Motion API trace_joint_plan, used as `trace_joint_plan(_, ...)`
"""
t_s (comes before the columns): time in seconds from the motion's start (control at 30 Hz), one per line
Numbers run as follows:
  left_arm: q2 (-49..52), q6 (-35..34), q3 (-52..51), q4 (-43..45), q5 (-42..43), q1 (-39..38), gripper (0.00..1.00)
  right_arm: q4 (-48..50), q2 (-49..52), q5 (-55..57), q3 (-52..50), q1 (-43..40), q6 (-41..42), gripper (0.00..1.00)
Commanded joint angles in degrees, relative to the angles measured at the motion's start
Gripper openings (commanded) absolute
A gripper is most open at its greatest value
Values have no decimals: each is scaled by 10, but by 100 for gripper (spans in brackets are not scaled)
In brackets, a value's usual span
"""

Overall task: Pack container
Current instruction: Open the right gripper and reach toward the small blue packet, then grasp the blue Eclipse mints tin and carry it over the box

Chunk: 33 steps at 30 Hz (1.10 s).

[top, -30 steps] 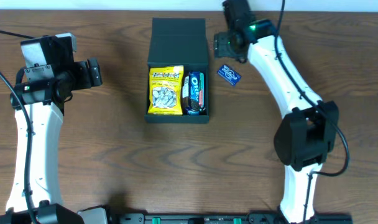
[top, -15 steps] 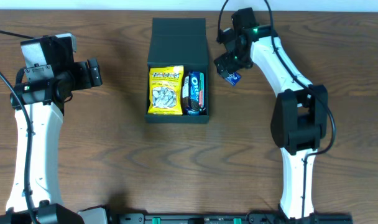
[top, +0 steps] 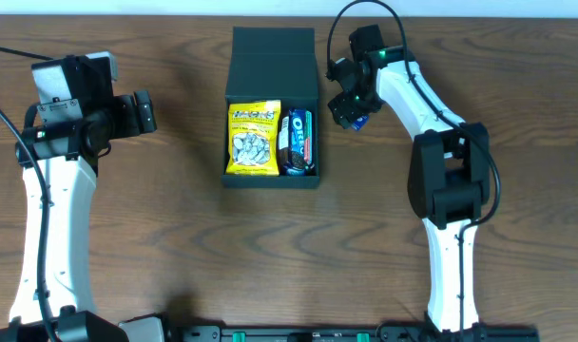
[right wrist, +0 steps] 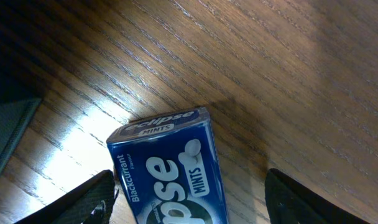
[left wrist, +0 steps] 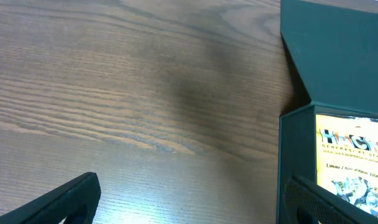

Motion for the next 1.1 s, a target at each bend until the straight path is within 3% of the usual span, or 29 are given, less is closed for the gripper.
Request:
trace_joint_plan(0.0,3,2,2,0,4,3,95,1,6,3,-3,-5,-6,73)
trace_joint_plan(0.5,3,2,2,0,4,3,95,-3,6,3,-3,-5,3,48)
trace_joint_plan(0.63,3,2,2,0,4,3,96,-3,6,0,-2,-4,41,44)
trace_joint_plan(0.73,3,2,2,1,4,3,95,-16,1,-2,10,1,75,35)
trace_joint_plan(0.93,3,2,2,4,5,3,95,-55,-28,-1,79,18,83,26)
trace_joint_plan(1.07,3,2,2,4,5,3,95,-92,-59,-2,177,29,123,23)
